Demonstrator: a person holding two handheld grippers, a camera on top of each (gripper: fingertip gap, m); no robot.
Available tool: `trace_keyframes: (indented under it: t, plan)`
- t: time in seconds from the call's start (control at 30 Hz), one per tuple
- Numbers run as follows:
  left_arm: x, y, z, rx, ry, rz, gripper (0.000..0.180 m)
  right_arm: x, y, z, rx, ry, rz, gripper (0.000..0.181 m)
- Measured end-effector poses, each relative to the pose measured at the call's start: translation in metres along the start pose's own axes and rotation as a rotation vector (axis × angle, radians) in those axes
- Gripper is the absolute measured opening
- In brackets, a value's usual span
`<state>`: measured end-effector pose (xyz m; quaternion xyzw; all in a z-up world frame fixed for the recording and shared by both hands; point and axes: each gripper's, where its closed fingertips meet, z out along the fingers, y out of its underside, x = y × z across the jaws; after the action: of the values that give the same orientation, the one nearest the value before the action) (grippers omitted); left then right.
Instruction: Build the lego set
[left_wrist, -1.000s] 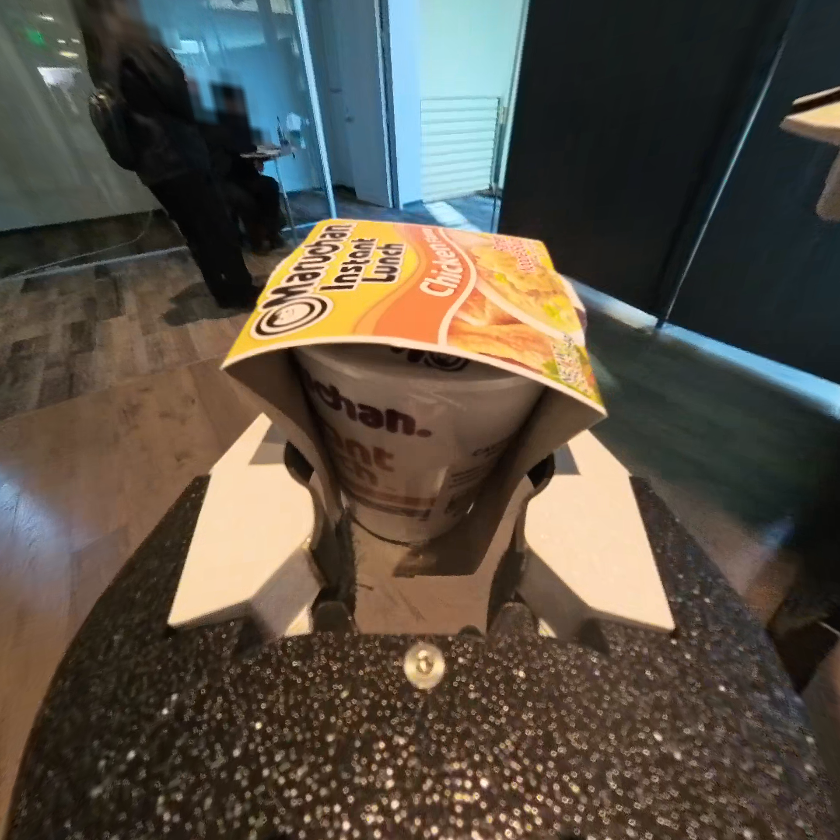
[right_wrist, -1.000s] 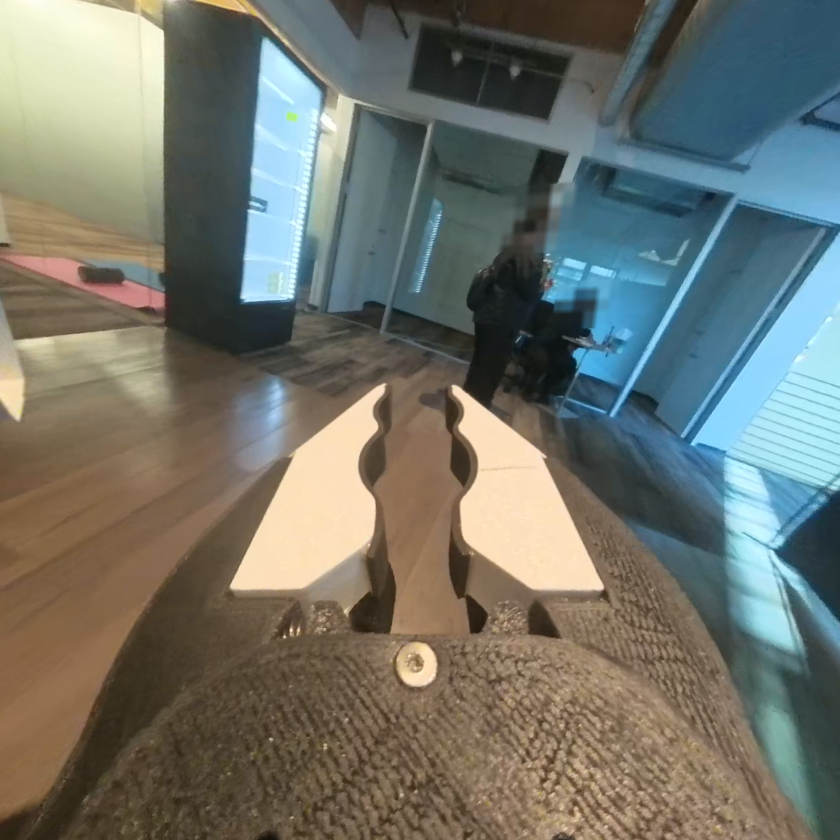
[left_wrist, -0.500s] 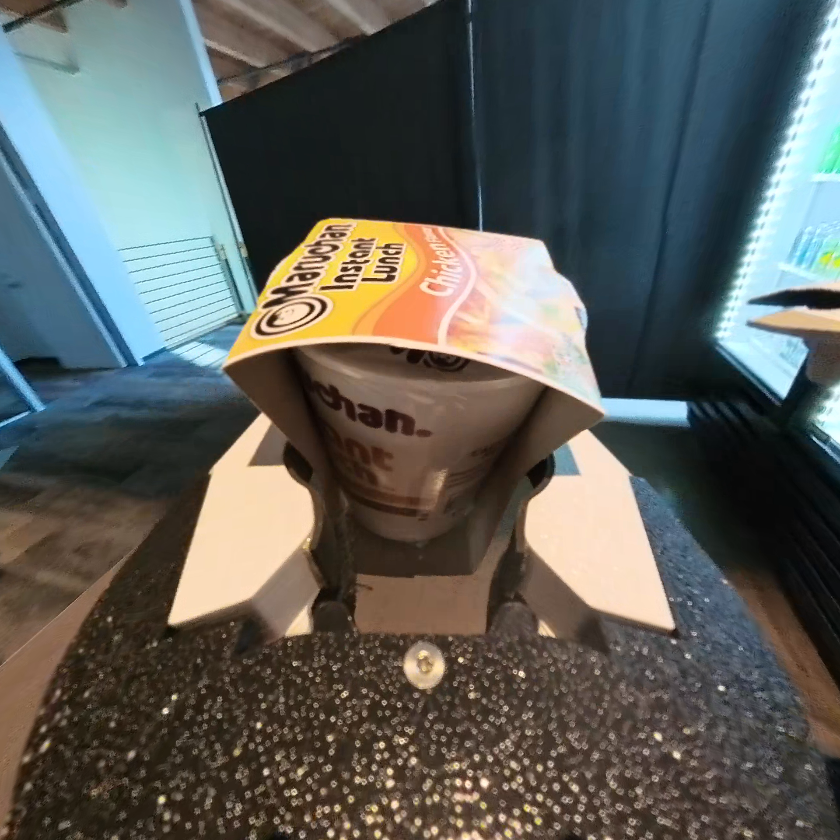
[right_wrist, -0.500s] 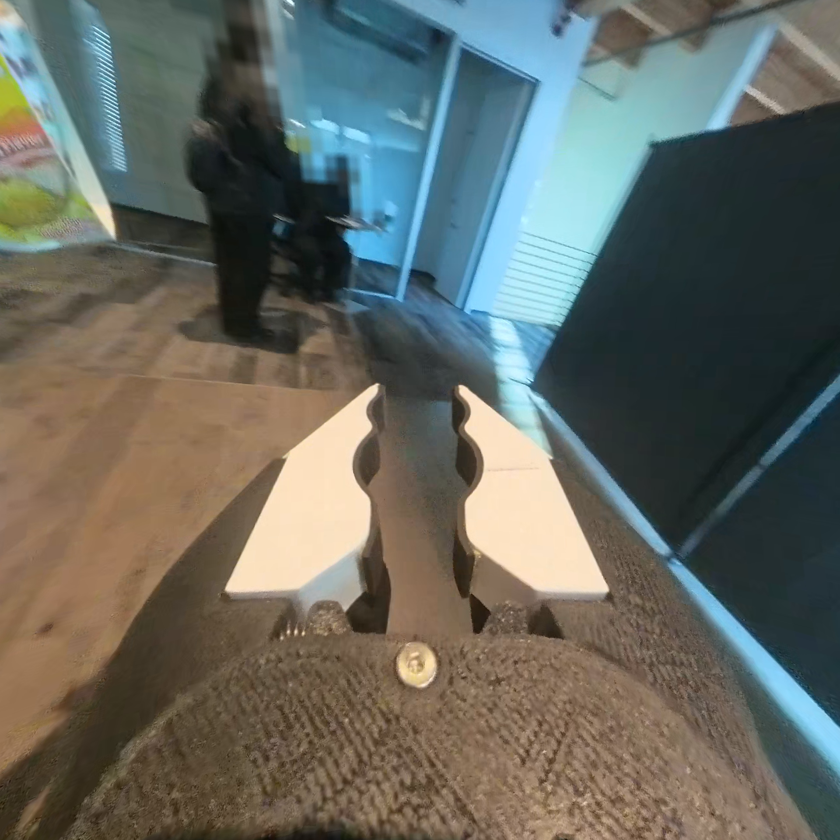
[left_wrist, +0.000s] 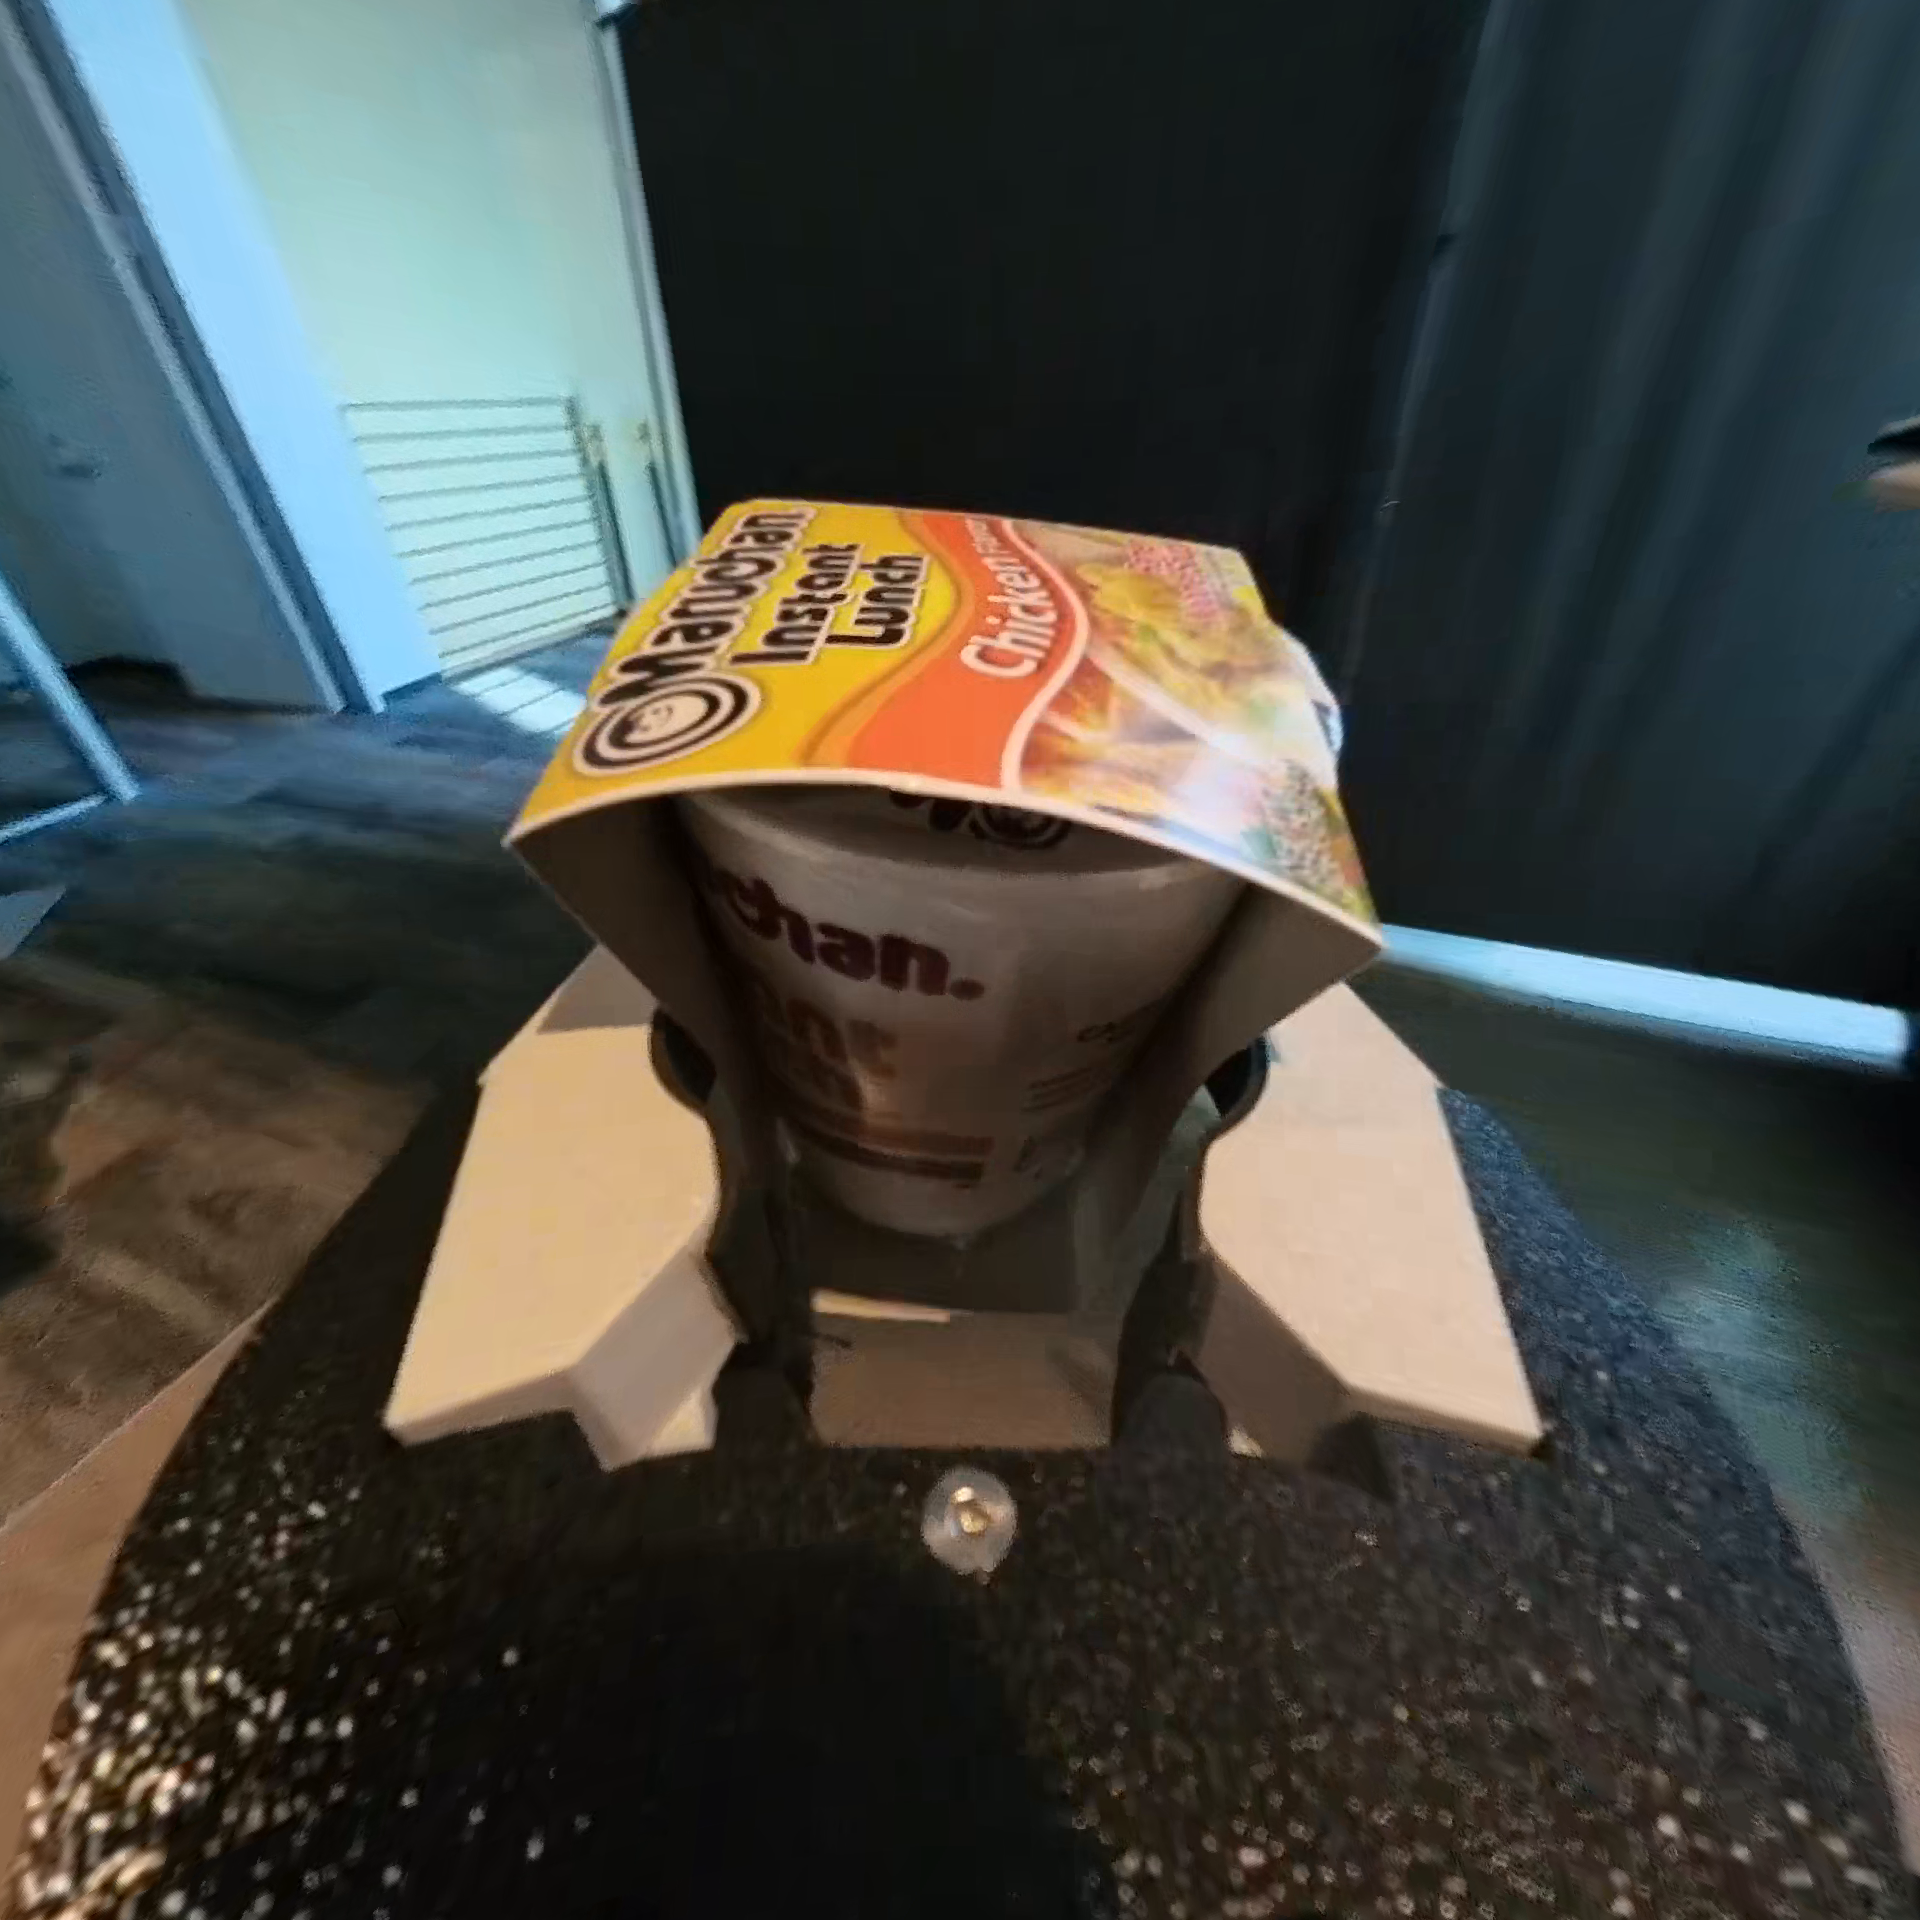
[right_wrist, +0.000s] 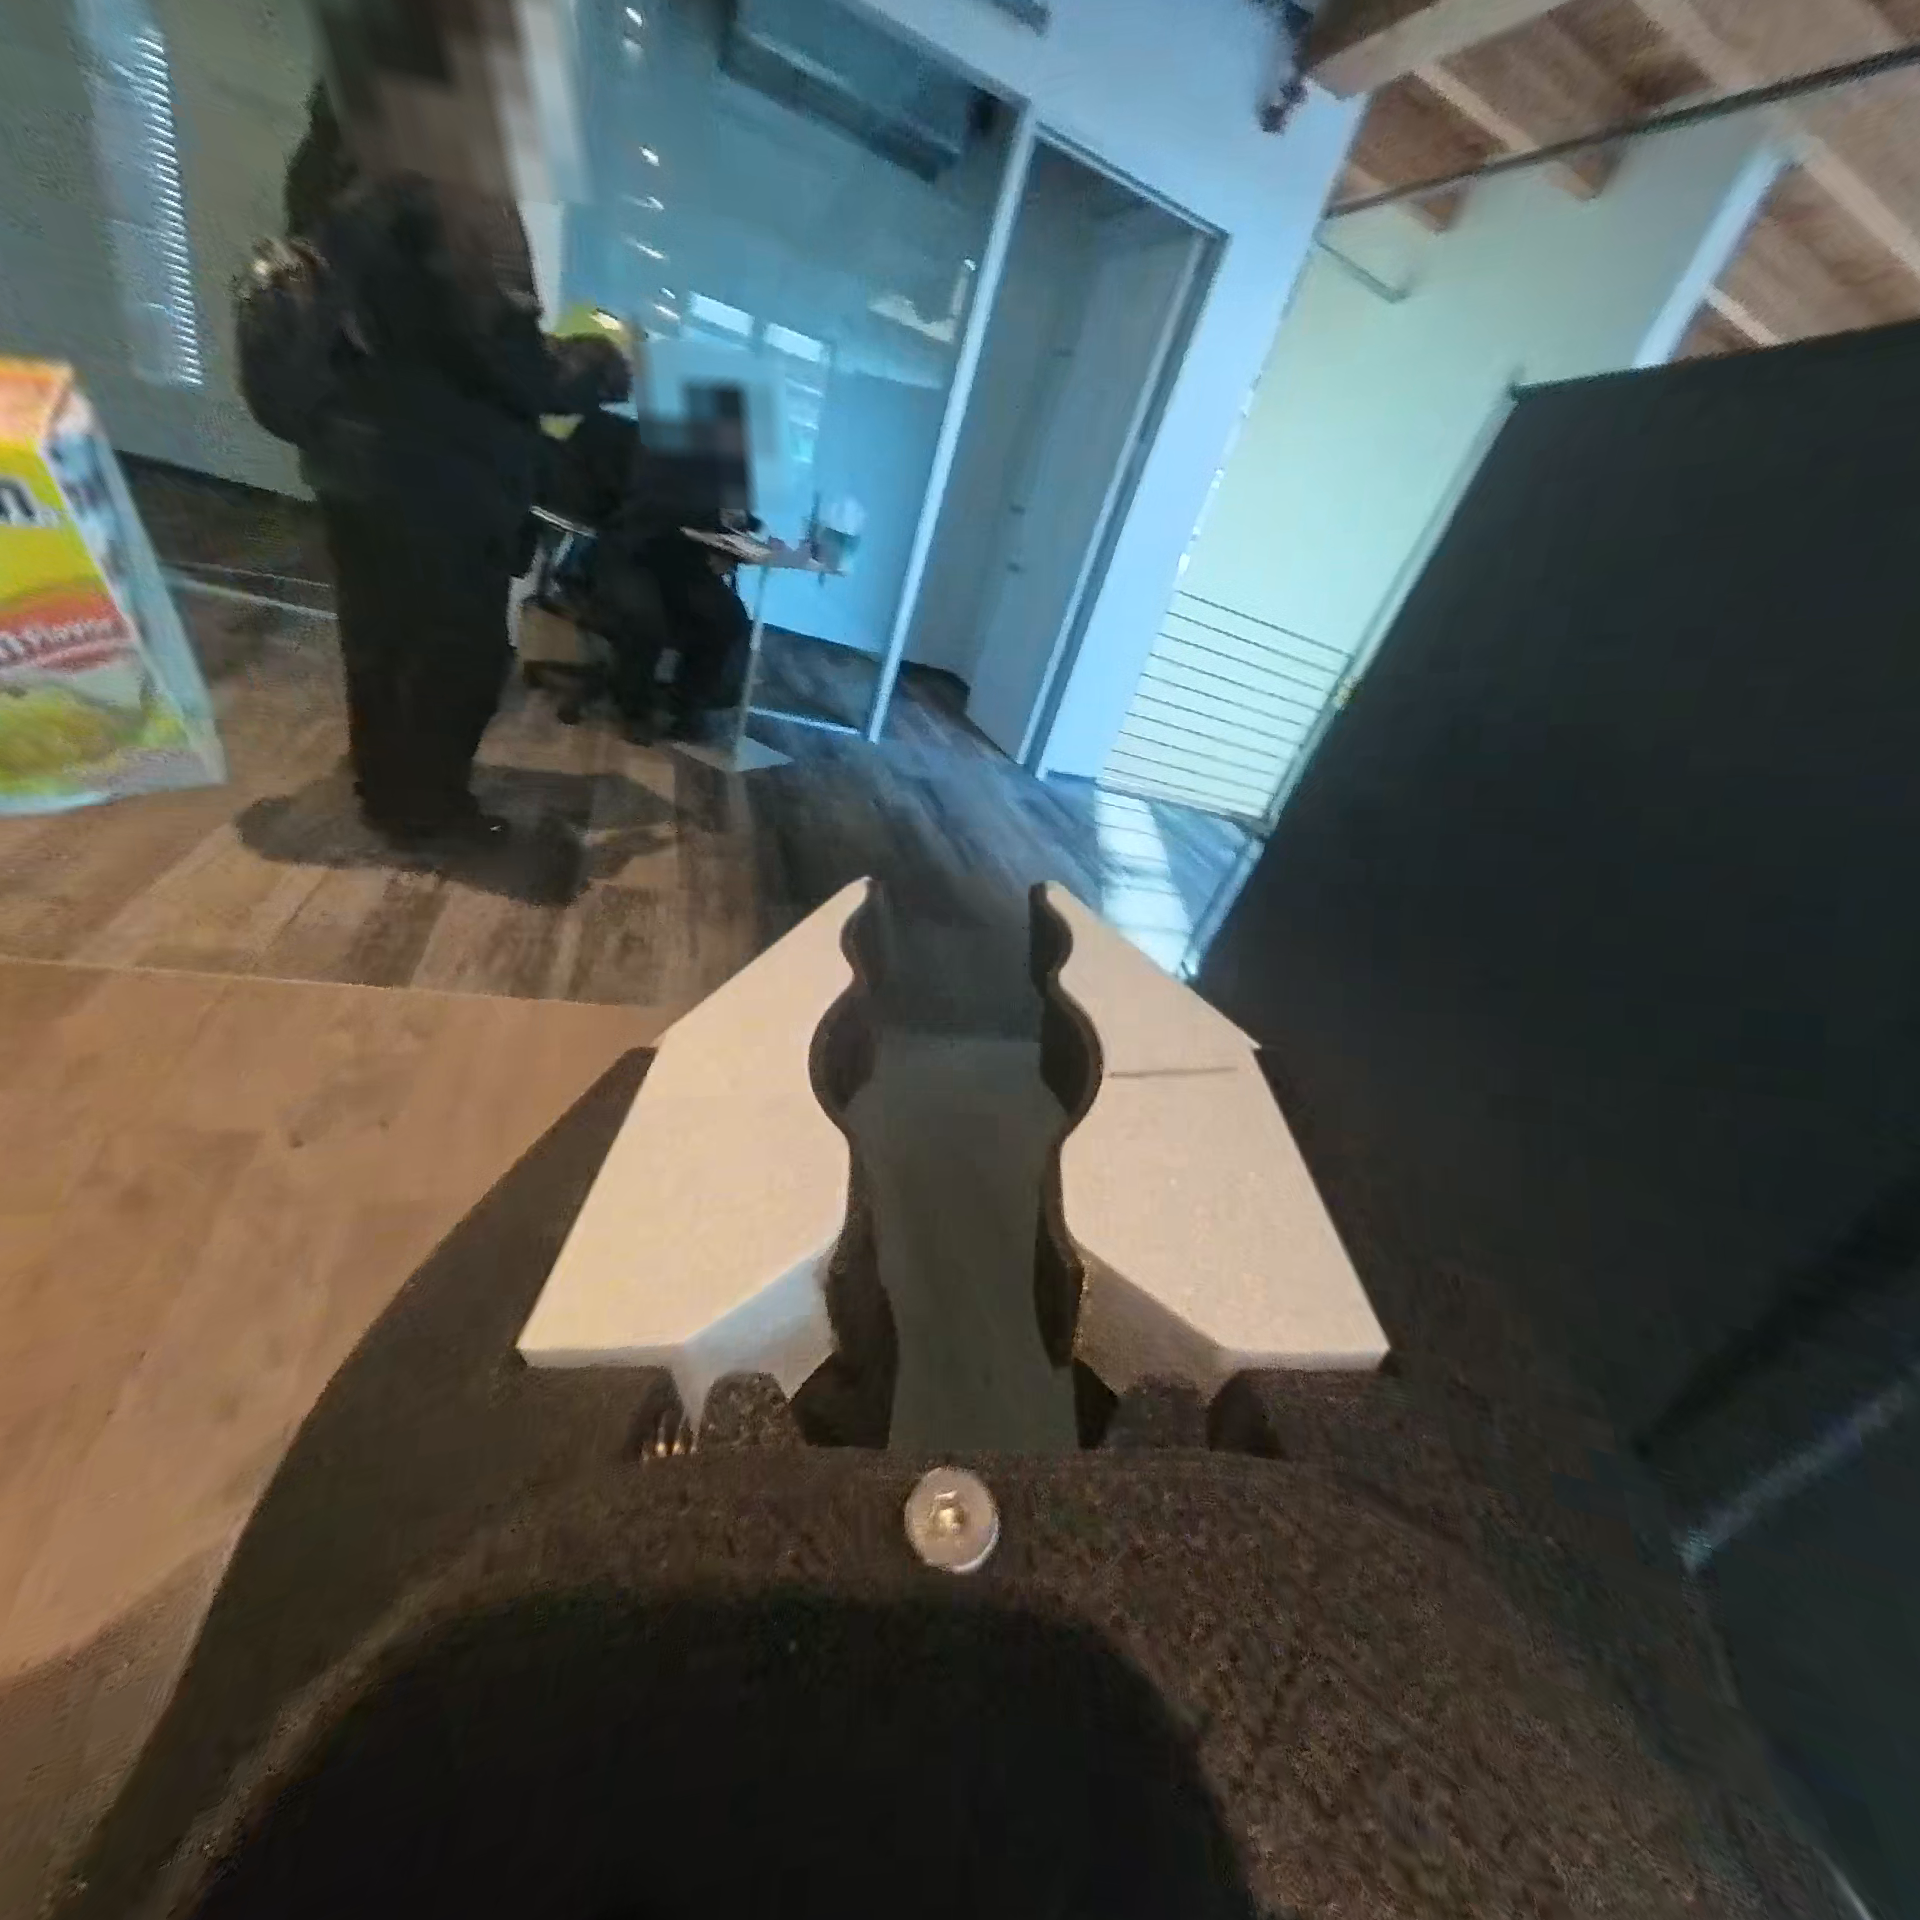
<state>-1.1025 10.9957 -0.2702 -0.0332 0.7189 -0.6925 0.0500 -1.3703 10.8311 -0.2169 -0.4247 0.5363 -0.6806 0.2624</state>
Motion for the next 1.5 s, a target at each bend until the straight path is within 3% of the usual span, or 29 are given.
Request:
trace_keyframes:
  t: [0.03,0.33,0.67,0.9,1.03,1.2,1.5]
  plan:
    - [-0.026,0.012,0.009,-0.015,-0.026,-0.014,0.093,-0.002,0.001,0.036,0.016,-0.020,-0.010,0.026]
    - [-0.248,0.062,0.154,-0.201,-0.061,-0.025,0.093,-0.011,0.021,0.342,0.061,-0.009,0.046,0.025]
    - [-0.361,-0.004,0.455,-0.026,0.200,0.061,0.093,0.061,0.055,0.538,-0.033,0.111,-0.056,0.025]
    - [-0.433,-0.020,0.656,0.075,0.209,0.061,0.093,0.178,0.133,0.673,-0.078,0.237,-0.023,0.025]
    - [-0.492,-0.027,0.760,0.036,0.140,0.065,0.092,0.238,0.144,0.800,-0.067,0.166,0.055,0.027]
    - [-0.586,-0.031,0.848,0.029,0.005,0.036,0.093,0.283,0.140,0.980,0.000,-0.004,-0.017,0.027]
    - [-0.785,0.025,0.993,-0.084,-0.282,0.046,0.092,0.305,0.188,1.297,0.141,-0.180,0.059,0.026]
